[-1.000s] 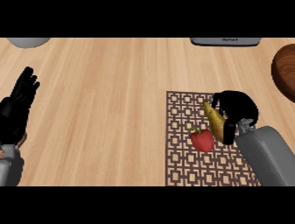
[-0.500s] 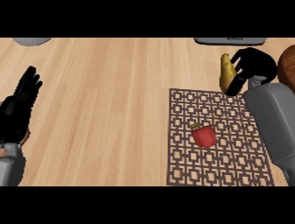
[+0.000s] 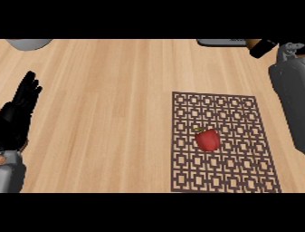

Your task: Pick the pear from the placemat and place it in the bowl

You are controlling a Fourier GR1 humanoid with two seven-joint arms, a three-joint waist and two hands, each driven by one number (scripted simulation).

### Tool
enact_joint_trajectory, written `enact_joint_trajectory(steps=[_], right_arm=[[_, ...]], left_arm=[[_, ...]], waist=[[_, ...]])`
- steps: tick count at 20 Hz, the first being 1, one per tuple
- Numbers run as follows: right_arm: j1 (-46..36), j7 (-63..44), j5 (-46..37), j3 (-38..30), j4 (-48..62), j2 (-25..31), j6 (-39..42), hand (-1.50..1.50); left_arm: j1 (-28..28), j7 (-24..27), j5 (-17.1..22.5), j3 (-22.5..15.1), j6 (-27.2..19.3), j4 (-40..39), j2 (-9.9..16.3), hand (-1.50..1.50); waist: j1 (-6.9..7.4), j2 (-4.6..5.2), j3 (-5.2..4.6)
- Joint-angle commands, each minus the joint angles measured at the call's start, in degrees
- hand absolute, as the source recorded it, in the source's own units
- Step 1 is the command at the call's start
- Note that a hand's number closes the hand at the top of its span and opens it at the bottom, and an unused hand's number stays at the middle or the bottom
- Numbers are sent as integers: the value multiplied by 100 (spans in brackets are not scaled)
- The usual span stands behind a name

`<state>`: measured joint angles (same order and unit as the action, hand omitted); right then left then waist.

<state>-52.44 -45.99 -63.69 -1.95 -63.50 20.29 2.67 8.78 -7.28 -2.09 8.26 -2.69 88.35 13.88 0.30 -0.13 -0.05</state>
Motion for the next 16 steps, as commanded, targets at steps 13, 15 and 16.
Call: enact_joint_trajectory(steps=[13, 15, 16], right_arm=[[63, 1244, 735, -1582, 895, 1198, -976, 150], [94, 1566, 874, -1673, 1165, 1233, -1126, 150], [273, 1849, 831, -1694, 1453, 1201, -1482, 150]], left_arm=[[29, 66, -41, 48, 92, -18, -10, 0], [-323, 100, 80, 60, 255, 356, 14, 0], [173, -433, -72, 0, -11, 271, -32, 0]], waist=[[61, 52, 9], [79, 38, 8], [68, 55, 12]])
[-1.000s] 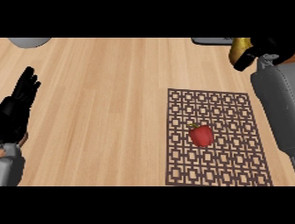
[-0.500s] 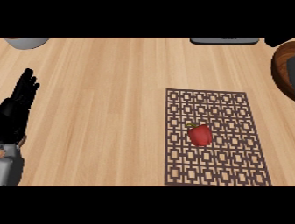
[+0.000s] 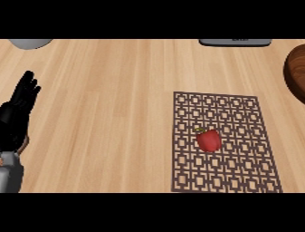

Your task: Pick the pear from the placemat and place it in the bowl

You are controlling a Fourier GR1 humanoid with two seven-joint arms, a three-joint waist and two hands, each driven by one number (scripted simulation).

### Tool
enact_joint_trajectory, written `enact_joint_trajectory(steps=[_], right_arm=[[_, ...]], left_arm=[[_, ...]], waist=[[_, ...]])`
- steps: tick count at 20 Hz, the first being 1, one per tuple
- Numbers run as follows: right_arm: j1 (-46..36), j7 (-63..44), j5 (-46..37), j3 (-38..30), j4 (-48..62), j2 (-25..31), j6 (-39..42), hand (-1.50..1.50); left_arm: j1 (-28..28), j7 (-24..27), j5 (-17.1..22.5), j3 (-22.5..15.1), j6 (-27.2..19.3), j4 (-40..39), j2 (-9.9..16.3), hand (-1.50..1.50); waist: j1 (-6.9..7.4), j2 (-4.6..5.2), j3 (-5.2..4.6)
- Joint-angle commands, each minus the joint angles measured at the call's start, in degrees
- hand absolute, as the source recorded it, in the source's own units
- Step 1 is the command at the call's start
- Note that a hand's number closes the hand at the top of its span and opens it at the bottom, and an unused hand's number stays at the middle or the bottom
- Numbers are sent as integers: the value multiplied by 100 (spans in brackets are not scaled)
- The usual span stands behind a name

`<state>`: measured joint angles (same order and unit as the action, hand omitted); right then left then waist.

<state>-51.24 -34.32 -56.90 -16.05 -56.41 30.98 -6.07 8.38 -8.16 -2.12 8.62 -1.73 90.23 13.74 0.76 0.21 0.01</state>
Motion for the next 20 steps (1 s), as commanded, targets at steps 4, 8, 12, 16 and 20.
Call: enact_joint_trajectory(steps=[4, 8, 12, 16, 20], right_arm=[[197, 1628, 432, -643, 1638, 477, -1016, 150], [-135, 2246, 591, -968, 2658, 936, -1244, 150], [-194, 2706, 615, -1077, 3368, 1181, -1438, 150], [-19, 1705, 524, -1099, 3959, 1249, -636, 150], [75, 2577, 750, -1237, 4297, 1564, -115, -150]], left_arm=[[452, -185, 110, 148, 103, -309, 120, 0], [-162, 299, -14, -19, 80, -128, -98, 0], [248, 54, 58, 107, 137, -282, 47, 0], [161, 233, -74, -42, 64, -264, -84, 0], [112, 228, -219, -164, -109, -211, -253, 0]], waist=[[39, 50, 7], [136, 60, 9], [138, 79, 12], [170, 107, 16], [150, 86, 18]])
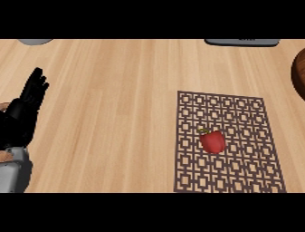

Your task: Pick the pear from the placemat and place it in the bowl

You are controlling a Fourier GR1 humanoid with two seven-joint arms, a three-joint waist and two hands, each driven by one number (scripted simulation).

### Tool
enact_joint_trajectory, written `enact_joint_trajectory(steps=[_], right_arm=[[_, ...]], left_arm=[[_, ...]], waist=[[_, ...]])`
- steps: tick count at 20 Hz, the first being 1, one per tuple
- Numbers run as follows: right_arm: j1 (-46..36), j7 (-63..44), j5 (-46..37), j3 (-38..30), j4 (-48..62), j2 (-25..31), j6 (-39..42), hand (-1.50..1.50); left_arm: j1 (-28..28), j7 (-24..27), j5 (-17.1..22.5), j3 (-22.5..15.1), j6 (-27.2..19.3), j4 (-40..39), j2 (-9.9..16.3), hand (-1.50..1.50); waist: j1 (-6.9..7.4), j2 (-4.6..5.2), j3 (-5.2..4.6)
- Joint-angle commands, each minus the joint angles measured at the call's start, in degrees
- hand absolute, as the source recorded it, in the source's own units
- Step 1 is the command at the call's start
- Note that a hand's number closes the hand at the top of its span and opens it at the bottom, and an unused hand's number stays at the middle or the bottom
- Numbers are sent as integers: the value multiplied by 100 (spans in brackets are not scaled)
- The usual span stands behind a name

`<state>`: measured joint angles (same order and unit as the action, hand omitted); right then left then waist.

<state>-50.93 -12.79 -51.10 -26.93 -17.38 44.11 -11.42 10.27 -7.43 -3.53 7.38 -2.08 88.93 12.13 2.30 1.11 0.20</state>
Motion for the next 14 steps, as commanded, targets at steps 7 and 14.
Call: enact_joint_trajectory(steps=[7, 14], right_arm=[[-21, 1522, 1561, -1465, 114, 173, 21, -150], [350, 2640, 3028, -2865, -71, 337, 110, -150]], left_arm=[[-222, 65, -31, 15, -29, 194, -20, 0], [-275, 46, 227, 318, 220, 29, 244, 0]], waist=[[-78, -53, 18], [-155, -59, 9]])
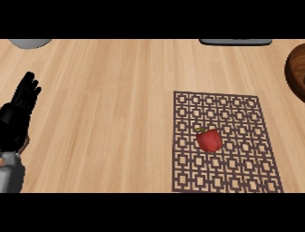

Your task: Pick the pear from the placemat and place it in the bowl

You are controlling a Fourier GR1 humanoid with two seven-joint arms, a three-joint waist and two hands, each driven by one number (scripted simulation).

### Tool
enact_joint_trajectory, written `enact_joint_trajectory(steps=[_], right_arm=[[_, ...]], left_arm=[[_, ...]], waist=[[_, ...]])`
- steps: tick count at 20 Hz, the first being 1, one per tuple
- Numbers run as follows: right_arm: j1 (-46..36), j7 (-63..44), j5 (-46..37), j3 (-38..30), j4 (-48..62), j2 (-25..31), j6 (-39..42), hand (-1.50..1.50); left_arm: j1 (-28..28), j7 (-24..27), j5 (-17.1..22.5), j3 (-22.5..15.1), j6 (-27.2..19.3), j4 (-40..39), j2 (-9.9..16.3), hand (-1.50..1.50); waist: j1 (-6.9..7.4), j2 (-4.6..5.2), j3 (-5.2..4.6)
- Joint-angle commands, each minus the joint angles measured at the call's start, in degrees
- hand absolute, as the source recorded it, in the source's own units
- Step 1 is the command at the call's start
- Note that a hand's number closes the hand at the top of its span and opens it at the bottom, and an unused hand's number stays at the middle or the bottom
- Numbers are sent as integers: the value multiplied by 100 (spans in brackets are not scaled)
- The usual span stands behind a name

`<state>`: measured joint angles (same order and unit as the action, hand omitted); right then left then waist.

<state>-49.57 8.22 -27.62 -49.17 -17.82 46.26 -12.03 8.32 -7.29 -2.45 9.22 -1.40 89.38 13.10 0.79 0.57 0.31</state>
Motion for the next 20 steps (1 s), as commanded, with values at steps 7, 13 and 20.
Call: enact_joint_trajectory(steps=[7, 13, 20], right_arm=[[1606, 841, 1271, -986, 167, 984, 1769, -150], [2427, 852, 1978, -1416, 249, 1380, 3021, -150], [3140, 1642, 2506, -1426, 83, 1200, 3558, -150]], left_arm=[[-83, 218, -37, 160, 33, -209, 109, 0], [-165, -9, 72, 134, 109, 8, 58, 0], [46, -198, 169, 230, 203, -29, 131, 0]], waist=[[-116, -42, -20], [-151, -78, -27], [-90, -56, -25]])
